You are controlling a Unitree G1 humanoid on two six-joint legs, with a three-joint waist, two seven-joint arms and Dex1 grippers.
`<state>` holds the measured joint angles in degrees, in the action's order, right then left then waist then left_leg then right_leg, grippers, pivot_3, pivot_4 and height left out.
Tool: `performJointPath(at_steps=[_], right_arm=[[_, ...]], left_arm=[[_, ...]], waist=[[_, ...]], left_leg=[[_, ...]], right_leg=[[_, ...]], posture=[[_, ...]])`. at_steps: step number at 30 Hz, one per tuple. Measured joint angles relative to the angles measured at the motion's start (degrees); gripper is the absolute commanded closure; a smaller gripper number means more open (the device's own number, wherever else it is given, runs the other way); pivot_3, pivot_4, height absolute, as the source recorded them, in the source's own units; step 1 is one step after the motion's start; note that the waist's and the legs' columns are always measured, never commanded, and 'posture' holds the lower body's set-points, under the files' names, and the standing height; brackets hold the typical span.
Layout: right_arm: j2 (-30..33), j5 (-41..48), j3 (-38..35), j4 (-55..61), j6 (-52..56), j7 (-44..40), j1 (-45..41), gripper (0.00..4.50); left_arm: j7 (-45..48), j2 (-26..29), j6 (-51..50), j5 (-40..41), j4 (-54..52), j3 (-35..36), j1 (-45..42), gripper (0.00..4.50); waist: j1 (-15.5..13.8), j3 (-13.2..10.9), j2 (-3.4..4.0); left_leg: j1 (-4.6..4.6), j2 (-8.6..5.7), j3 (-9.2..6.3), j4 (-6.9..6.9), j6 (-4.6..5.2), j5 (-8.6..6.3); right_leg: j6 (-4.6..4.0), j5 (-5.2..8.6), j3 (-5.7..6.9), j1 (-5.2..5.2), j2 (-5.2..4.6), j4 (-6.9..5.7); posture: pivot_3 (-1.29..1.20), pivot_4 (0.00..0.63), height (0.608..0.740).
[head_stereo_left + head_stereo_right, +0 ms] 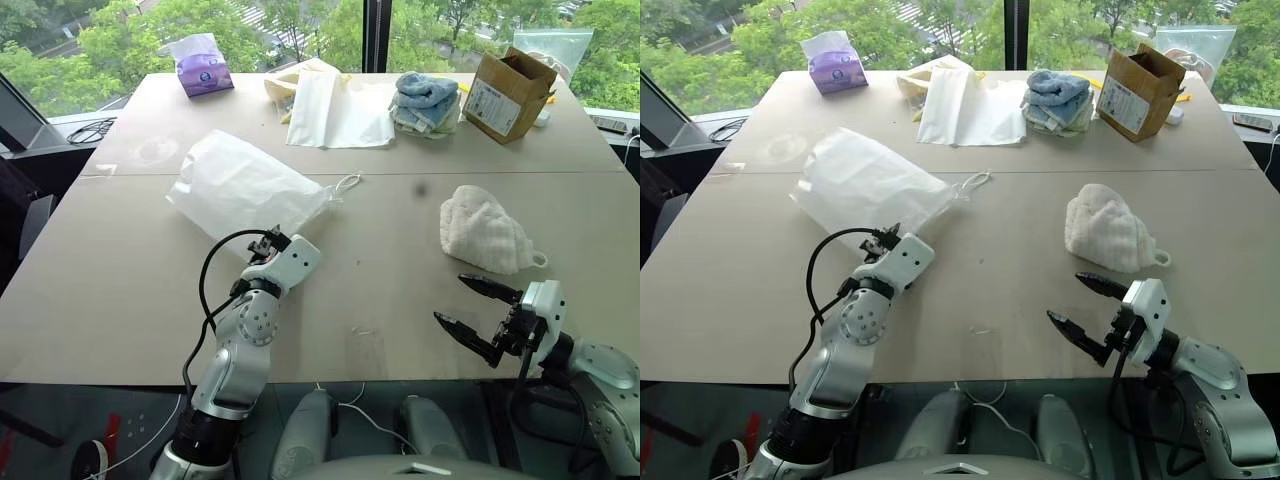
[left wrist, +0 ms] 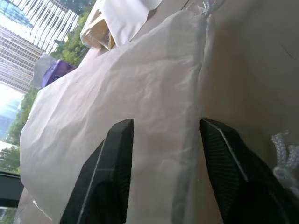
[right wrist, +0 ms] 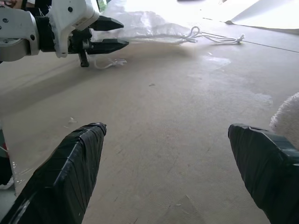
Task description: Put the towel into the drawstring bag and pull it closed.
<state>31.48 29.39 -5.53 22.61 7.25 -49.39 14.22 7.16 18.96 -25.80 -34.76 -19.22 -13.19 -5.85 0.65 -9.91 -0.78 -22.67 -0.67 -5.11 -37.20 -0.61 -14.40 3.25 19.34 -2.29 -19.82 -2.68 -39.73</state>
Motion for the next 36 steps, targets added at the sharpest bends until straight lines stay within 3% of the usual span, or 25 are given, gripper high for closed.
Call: performJointPath(at_steps=[1, 13, 17, 22, 31, 35, 36], right_arm=[[-0.01, 0.00, 0.00, 0.00, -0.01, 0.00, -0.04, 0.00], [-1.48, -1.34, -0.04, -0.04, -1.53, 2.63, -4.21, 0.00], [-2.77, -8.27, -1.29, -1.54, -0.41, 12.36, -9.61, 0.00], [-2.94, -16.07, -2.41, -3.71, 10.31, 25.73, -17.28, 0.00], [-2.12, -7.70, -6.07, -10.21, 27.03, 24.87, -29.51, 0.00], [3.79, -3.54, -6.41, -14.22, 29.46, 16.13, -31.93, 0.00], [8.26, -3.72, -5.40, -18.55, 28.10, 9.78, -32.93, 0.00]], left_arm=[[-0.08, -0.13, 0.00, -0.01, 0.00, 0.13, 0.00, 4.47], [-1.21, -1.81, 2.68, 5.07, 1.06, 7.20, -4.12, 4.47], [-1.07, -1.82, 4.83, 9.00, 1.06, 10.61, -7.00, 4.47], [1.72, -2.25, 5.76, 16.01, 1.01, 13.99, -9.88, 4.47], [8.48, -1.72, -3.14, 27.28, 0.56, 18.48, -16.90, 4.47], [12.71, 0.28, -5.90, 31.87, 0.67, 18.91, -18.84, 4.47], [13.68, 1.35, -6.11, 32.85, 0.98, 19.04, -19.48, 4.47]], waist=[[0.02, 0.00, 0.00], [0.03, 0.00, 0.00], [0.08, 0.00, 0.00], [-0.04, 0.00, -0.01], [0.29, -0.02, -0.02], [0.08, -0.04, -0.04], [0.07, -0.08, -0.06]], left_leg=[[0.00, 0.00, 0.00, 0.00, 0.00, 0.00], [0.00, 0.00, -0.01, -0.02, -0.01, 0.00], [-0.01, -0.02, 0.02, -0.04, -0.03, 0.02], [-0.06, -0.03, -0.01, -0.04, -0.26, 0.15], [-0.08, -0.05, 0.01, -0.05, -0.24, 0.14], [-0.15, -0.08, -0.02, -0.06, -0.22, 0.13], [-0.16, -0.13, 0.01, -0.06, -0.19, 0.11]], right_leg=[[0.00, 0.00, 0.00, 0.00, 0.00, 0.00], [0.00, 0.00, 0.03, 0.00, 0.00, -0.02], [0.01, -0.01, 0.01, -0.03, -0.01, -0.05], [0.00, -0.01, 0.05, -0.07, -0.01, -0.07], [0.00, -0.01, 0.04, -0.07, 0.01, -0.06], [0.01, -0.01, 0.11, -0.08, -0.02, 0.00], [0.01, -0.01, 0.11, -0.07, -0.04, 0.03]], posture=[[0.00, 0.150, 0.740], [0.00, 0.150, 0.740], [0.00, 0.150, 0.740], [0.00, 0.150, 0.740], [0.00, 0.150, 0.740], [0.00, 0.150, 0.740], [0.00, 0.150, 0.740]])
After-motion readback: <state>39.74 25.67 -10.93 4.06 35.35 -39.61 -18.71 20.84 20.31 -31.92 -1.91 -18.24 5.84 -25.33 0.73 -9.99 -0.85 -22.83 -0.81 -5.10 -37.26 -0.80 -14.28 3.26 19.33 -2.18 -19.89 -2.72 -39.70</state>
